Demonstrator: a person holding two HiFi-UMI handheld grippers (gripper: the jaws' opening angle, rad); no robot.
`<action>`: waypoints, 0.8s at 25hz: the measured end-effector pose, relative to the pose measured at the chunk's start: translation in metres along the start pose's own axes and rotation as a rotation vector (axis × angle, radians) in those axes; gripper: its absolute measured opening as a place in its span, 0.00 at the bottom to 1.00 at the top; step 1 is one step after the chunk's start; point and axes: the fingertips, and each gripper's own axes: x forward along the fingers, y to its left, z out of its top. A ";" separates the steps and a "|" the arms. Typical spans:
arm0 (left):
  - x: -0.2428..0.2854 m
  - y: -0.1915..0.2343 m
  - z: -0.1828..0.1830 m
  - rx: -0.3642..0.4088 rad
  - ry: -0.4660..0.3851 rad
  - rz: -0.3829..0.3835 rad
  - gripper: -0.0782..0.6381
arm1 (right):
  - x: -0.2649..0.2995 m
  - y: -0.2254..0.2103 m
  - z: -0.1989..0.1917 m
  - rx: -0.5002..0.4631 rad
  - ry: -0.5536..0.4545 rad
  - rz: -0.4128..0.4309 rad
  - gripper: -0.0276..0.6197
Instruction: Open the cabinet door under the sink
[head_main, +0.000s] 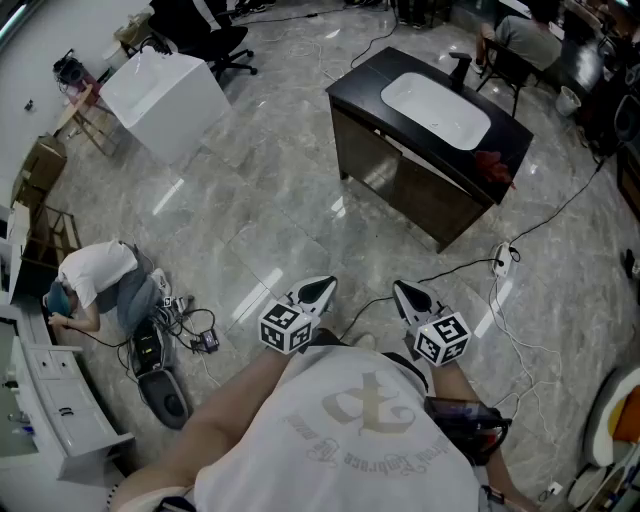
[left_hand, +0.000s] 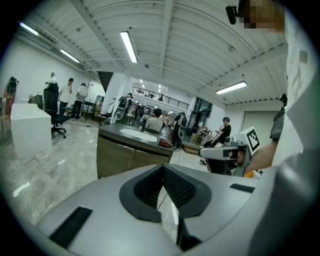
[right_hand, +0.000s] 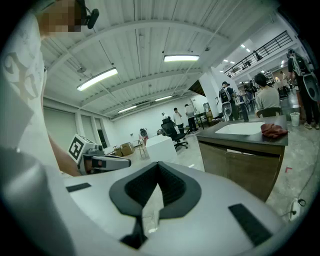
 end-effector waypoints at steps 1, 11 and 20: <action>0.002 -0.001 0.001 0.000 -0.001 -0.001 0.12 | 0.000 -0.002 0.002 0.009 -0.010 -0.001 0.06; 0.004 0.003 0.001 0.004 0.009 0.002 0.12 | 0.005 -0.010 0.003 0.033 -0.022 -0.012 0.06; 0.009 0.020 0.005 -0.004 0.029 0.010 0.12 | 0.024 -0.021 0.004 0.053 0.005 -0.026 0.06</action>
